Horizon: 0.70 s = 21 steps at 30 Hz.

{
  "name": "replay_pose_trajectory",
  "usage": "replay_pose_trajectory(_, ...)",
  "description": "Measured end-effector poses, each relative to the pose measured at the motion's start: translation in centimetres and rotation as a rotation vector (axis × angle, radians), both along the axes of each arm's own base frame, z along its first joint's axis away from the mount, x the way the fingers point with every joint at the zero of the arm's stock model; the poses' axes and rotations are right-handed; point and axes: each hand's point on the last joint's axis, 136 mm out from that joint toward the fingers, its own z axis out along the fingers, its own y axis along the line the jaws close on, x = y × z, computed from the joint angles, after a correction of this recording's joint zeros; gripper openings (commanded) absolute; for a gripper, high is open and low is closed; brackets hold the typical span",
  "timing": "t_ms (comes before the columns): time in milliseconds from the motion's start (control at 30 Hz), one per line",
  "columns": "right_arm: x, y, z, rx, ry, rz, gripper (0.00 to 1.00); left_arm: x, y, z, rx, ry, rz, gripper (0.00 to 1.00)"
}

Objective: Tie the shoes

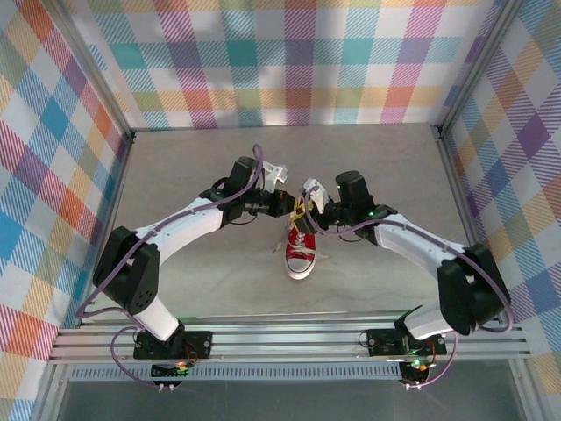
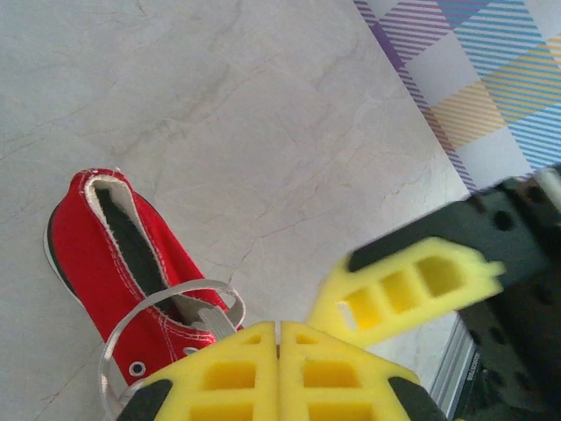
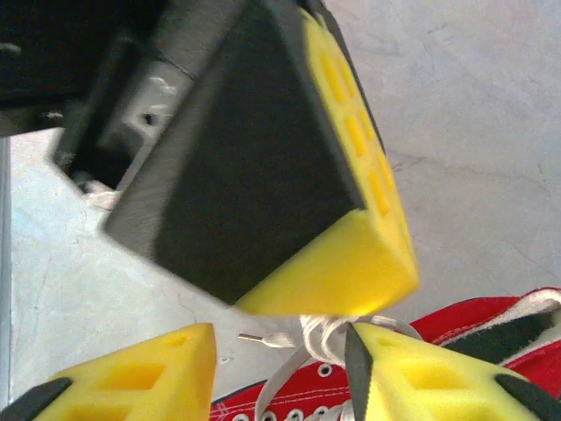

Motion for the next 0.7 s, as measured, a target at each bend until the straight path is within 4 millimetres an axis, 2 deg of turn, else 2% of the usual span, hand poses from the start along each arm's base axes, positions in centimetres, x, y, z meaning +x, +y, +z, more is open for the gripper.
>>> replay_pose_trajectory(100,-1.3,-1.2,0.3,-0.012,-0.019,-0.015,0.51,0.3,0.3,0.1,0.001,0.002,0.01,0.0)
replay_pose_trajectory(200,-2.4,-2.5,-0.5,-0.052,-0.023,-0.032,0.5,0.8,0.8,0.2,0.003,0.006,0.024,0.0)
replay_pose_trajectory(333,-3.1,-3.4,-2.9,-0.147,0.002,-0.055,0.49,1.5,1.2,0.1,-0.001,0.023,0.048,0.0)
replay_pose_trajectory(567,-3.9,-3.5,-7.9,-0.319,0.075,-0.022,0.49,2.7,1.8,-0.9,-0.004,0.075,0.078,0.0)
replay_pose_trajectory(700,-4.0,-3.5,-9.4,-0.372,0.102,-0.005,0.48,2.6,2.0,-1.0,-0.006,0.094,0.08,0.0)
